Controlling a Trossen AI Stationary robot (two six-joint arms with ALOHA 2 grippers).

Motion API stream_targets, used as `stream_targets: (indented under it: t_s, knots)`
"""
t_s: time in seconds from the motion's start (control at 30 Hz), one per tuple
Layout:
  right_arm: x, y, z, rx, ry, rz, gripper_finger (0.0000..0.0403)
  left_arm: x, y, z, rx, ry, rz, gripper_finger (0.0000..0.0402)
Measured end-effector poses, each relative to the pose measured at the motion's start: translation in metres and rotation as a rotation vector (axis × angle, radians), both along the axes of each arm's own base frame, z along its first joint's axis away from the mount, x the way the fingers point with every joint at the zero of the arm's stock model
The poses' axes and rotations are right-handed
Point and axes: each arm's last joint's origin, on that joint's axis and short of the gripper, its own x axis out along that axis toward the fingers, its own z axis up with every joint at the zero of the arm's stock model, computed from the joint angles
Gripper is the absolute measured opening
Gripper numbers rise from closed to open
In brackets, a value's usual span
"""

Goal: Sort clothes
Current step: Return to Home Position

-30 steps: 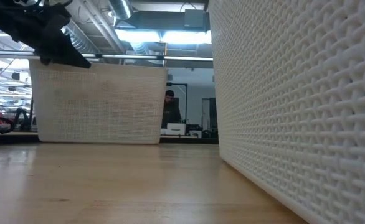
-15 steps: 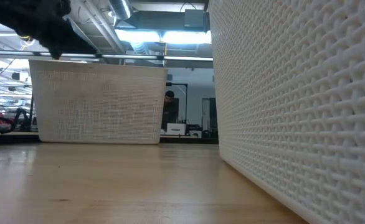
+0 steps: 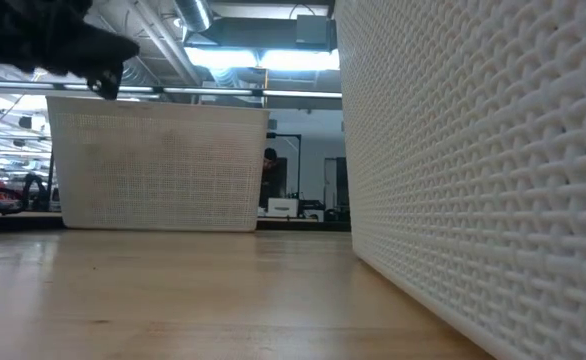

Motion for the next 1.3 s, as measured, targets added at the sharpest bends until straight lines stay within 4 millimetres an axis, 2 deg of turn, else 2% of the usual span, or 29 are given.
stream_targets:
  t_s: [0.5, 0.7, 0.93, 1.3]
  knots:
    - [0.0, 0.001, 0.0, -0.001, 0.0, 0.028, 0.0005, -0.021, 0.011, -0.042, -0.018, -0.056, 0.149, 0.0001]
    - [0.001, 0.003, -0.002, 0.003, 0.024, 0.122, 0.0005, -0.026, 0.012, -0.037, 0.001, -0.119, 0.141, 0.0001]
    - [0.001, 0.005, -0.004, 0.006, 0.036, 0.171, 0.0005, -0.026, 0.012, -0.037, 0.039, -0.115, 0.143, 0.0001]
    - [0.001, 0.005, -0.002, 0.004, 0.021, 0.176, 0.0005, -0.026, 0.015, -0.035, 0.071, -0.097, 0.215, 0.0001]
